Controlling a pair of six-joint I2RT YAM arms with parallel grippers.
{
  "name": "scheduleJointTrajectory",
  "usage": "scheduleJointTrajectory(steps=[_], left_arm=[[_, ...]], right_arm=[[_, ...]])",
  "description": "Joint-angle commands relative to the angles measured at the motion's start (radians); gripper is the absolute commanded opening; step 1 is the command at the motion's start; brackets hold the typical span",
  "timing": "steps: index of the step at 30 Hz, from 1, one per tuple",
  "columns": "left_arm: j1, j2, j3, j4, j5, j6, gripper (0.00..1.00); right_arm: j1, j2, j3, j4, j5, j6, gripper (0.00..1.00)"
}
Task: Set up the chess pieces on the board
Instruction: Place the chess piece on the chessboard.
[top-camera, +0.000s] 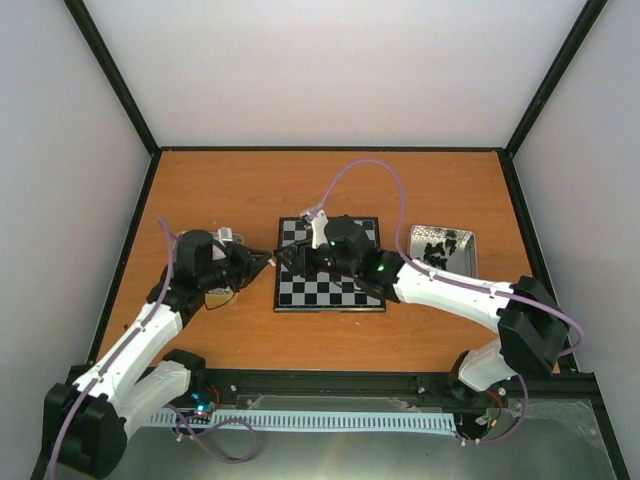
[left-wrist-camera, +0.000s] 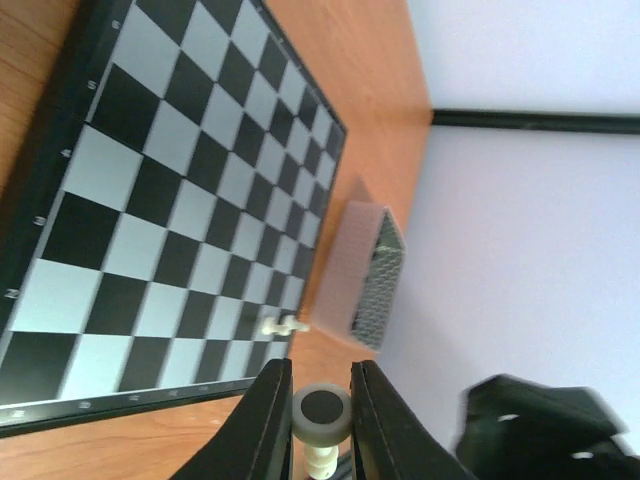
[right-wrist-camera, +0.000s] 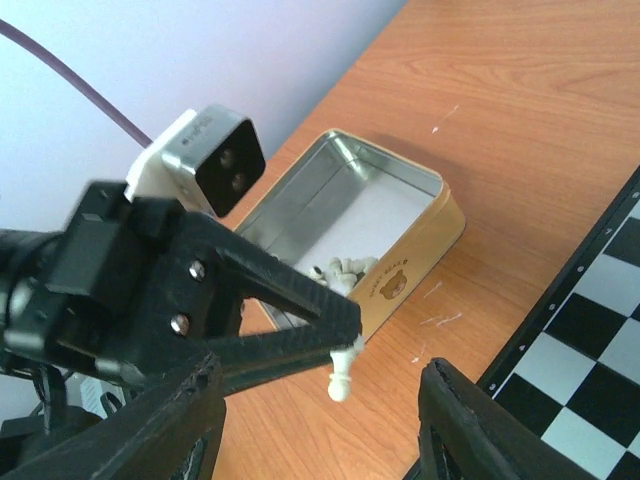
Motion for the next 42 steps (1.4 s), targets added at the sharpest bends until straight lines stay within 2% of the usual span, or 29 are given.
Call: scheduleJointTrajectory(steps=[1,7,16,22,29,31,32,35,36,38,42], left_arm=[[-0.006,-0.059,-0.04,0.179,0.041,-0.277,0.08],[-0.008,-0.056,-0.067,0.224,0.077,-0.365,0.08],[-0.009,-0.057,-0.047,0.238,0.069,-0.388,0.08],[-0.009,-0.064,-0.067,0.248,0.079,-0.41,0.08],[-0.009,-0.075,-0.076,0.25,0.08,-0.415,0.09],[-0.009,-0.077,-0.077,0.236,0.074,-0.407,0.16],[-0.009,-0.079,-0.077,0.225,0.068,-0.397,0.24],[-0.008,-0.086,-0.059,0.146,0.022,-0.329,0.57],[-0.008,-0.09,-0.046,0.097,-0.011,-0.291,0.65],[-0.007,-0.102,-0.023,-0.019,-0.086,-0.18,0.69],[-0.006,-0.121,0.03,-0.115,-0.231,0.021,0.71]], right_arm=[[0.033,0.023,0.007,0.042,0.029,-0.011,0.54],[0.05,0.048,0.019,0.056,0.014,-0.03,0.51],[0.052,0.095,0.031,0.038,0.058,0.0,0.41],[0.052,0.11,0.053,0.055,0.02,-0.008,0.19],[0.052,0.113,0.055,0.045,0.023,0.002,0.04],[0.052,0.102,0.059,0.026,0.044,0.009,0.03],[0.05,0.095,0.064,0.005,0.06,0.013,0.03],[0.045,0.065,0.079,-0.133,0.106,0.013,0.03],[0.039,0.055,0.083,-0.196,0.117,0.013,0.03],[0.011,0.035,0.08,-0.332,0.119,0.011,0.03],[-0.085,0.034,0.076,-0.638,0.062,-0.037,0.03]])
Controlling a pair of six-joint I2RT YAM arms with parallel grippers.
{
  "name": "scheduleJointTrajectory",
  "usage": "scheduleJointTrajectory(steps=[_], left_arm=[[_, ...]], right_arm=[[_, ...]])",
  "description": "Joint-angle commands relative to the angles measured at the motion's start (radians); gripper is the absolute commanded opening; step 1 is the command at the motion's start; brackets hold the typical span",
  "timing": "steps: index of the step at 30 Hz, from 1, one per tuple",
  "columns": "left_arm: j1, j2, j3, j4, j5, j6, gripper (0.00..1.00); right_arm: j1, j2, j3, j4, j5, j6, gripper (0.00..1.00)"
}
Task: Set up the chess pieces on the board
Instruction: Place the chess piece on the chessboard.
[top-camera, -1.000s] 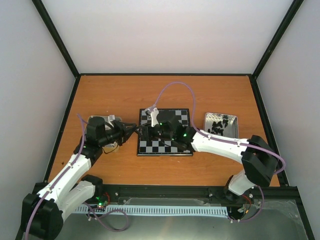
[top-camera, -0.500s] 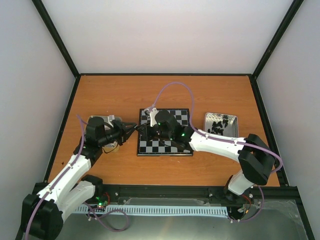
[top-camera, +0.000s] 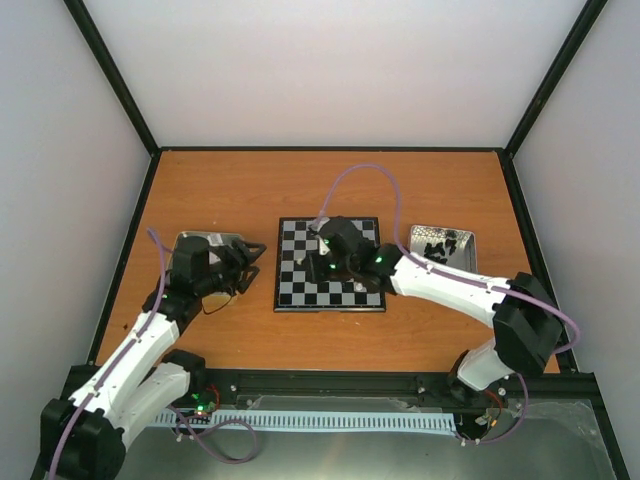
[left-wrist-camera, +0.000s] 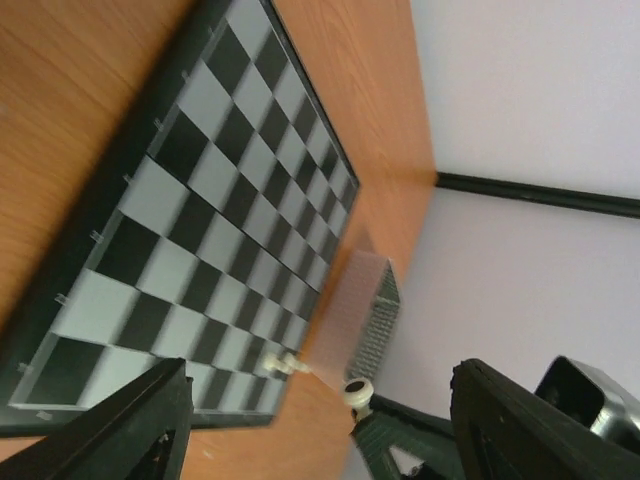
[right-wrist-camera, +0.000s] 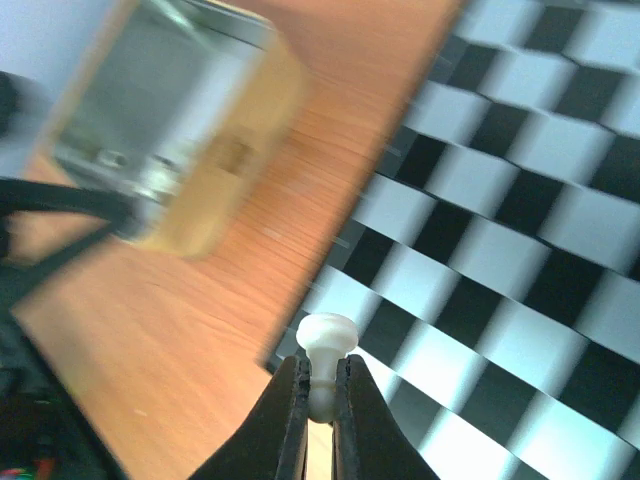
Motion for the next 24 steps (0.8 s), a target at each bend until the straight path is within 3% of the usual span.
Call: scheduleJointTrajectory(steps=[1,5,10,24], left_arm=[[-0.002,-0.022,0.107,-0.173,-0.193,0.285,0.71],[-0.002,0.017,0.214,-0.265,-0.277,0.491,0.74],[0.0,0.08,0.286,-0.32,-0.324,0.638,0.76],[0.003,0.138,0.254,-0.287,-0.245,0.659,0.76]], right_arm=[[-0.102,-0.011,0.021,-0.416,-0.017,-0.066,0.03],[-0.131,0.024,0.061,-0.624,0.018,-0.149,0.03],[-0.132,0.11,0.131,-0.706,0.032,-0.188,0.03],[-0.131,0.284,0.233,-0.715,0.118,-0.21,0.03]])
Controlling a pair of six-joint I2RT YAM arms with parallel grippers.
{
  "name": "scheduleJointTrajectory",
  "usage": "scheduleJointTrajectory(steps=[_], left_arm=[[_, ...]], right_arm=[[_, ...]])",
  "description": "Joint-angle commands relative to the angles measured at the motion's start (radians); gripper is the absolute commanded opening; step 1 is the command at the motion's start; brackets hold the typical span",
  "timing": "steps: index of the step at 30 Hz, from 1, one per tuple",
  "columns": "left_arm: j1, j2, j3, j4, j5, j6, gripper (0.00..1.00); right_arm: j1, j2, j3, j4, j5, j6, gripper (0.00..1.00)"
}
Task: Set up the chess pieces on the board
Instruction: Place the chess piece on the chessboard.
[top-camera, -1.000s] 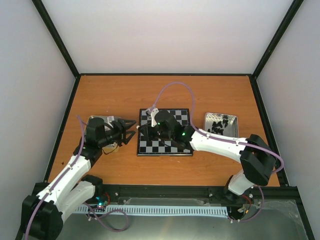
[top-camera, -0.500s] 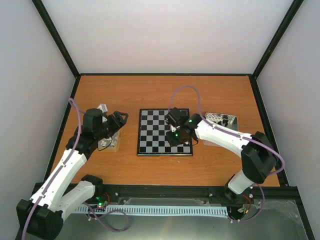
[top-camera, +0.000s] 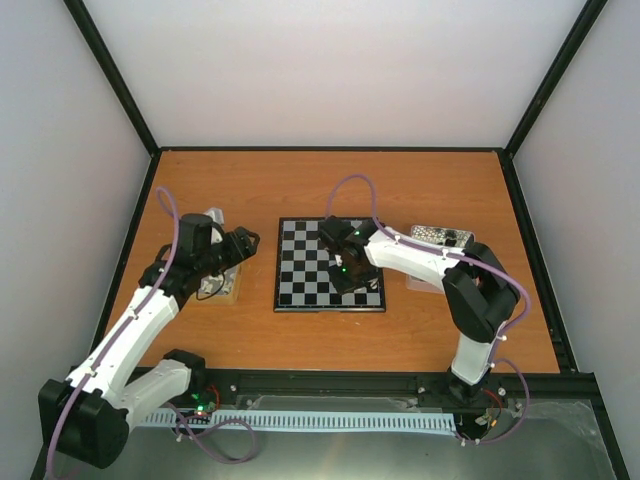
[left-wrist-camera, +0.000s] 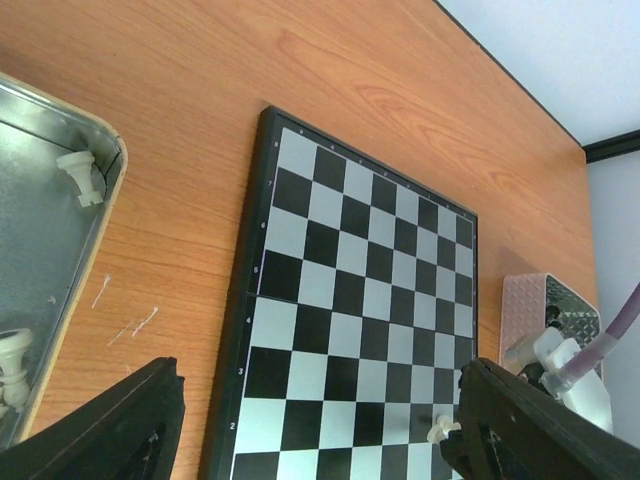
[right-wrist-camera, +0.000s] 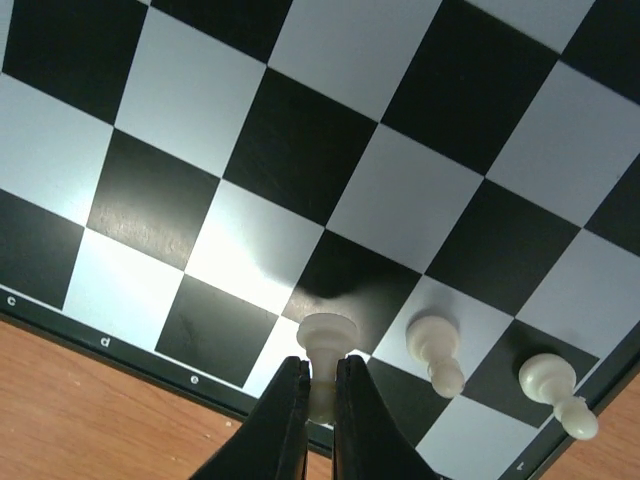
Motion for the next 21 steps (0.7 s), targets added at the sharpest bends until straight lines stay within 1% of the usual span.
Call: scheduleJointTrajectory(steps=[1,4,11,13,17,21], left_arm=[[0.002,0.003,-0.006,-0.002,0.009,0.021,0.76],[0.004,0.003,-0.007,-0.019,-0.014,0.006,0.76],[0.007,-0.002,-0.009,-0.019,-0.011,-0.001,0.76],[0.007,-0.001,-0.009,-0.019,-0.01,-0.004,0.76],[0.01,-0.001,-0.001,-0.028,-0.02,0.005,0.76],[0.028,0.004,0.042,-0.077,-0.08,0.033,0.78]], right_arm=[[0.005,0.026,0.034,-0.002,0.024,-0.013,0.03],[0.005,0.04,0.033,0.004,0.018,-0.009,0.03],[0.005,0.044,0.018,0.006,0.023,-0.012,0.04],[0.005,0.046,0.013,0.006,0.029,-0.013,0.06],[0.005,0.046,0.003,0.009,0.032,-0.014,0.12],[0.005,0.041,0.003,0.011,0.041,-0.01,0.14]])
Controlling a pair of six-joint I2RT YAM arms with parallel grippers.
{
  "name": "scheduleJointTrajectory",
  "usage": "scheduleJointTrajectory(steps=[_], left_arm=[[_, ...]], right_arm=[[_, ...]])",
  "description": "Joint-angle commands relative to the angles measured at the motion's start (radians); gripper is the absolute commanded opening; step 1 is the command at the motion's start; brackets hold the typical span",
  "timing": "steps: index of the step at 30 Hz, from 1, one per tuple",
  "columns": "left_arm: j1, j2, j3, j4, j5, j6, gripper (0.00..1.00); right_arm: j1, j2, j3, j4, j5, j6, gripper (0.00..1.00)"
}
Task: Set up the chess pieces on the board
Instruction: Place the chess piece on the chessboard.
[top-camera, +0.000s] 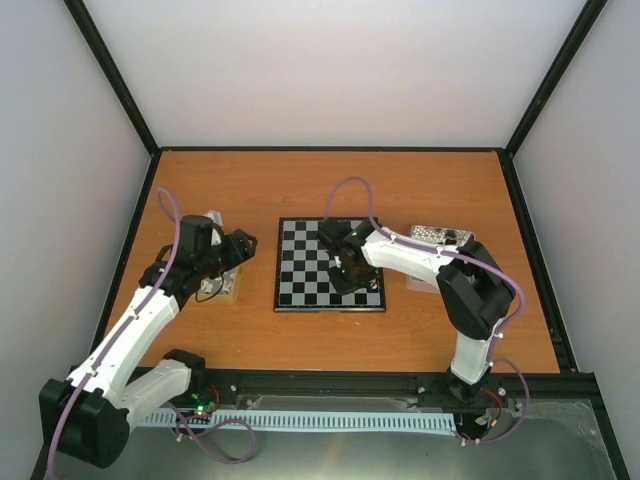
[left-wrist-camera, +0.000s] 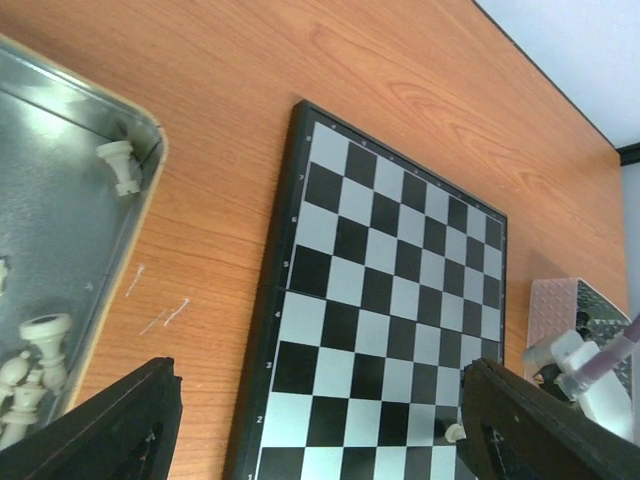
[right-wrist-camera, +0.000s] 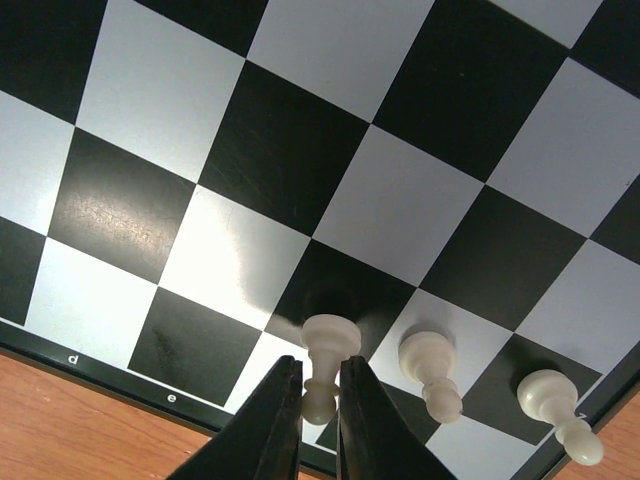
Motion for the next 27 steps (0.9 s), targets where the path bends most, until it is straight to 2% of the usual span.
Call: scheduleJointTrajectory(steps=[1,13,17,19,27], left_arm=[[0.026,0.002,0.063,-0.067,-0.068,0.037,0.79],[0.099,0.007,0.101,-0.101,-0.055,0.097,0.8],[0.11,0.032,0.117,-0.157,-0.108,0.131,0.91],[0.117,0.043,0.107,-0.175,-0.117,0.146,0.94],[0.135,0.167,0.053,-0.188,-0.13,0.14,0.96]], right_arm=[[0.005,0.003,-0.007,0.006,0.022,0.001,0.14],[0.004,-0.02,0.022,0.008,0.03,0.016,0.18],[0.002,-0.075,0.059,0.004,0.061,0.037,0.28],[0.0,-0.105,0.065,0.009,0.062,0.05,0.29],[0.0,-0.28,-0.054,0.133,0.028,0.097,0.3]])
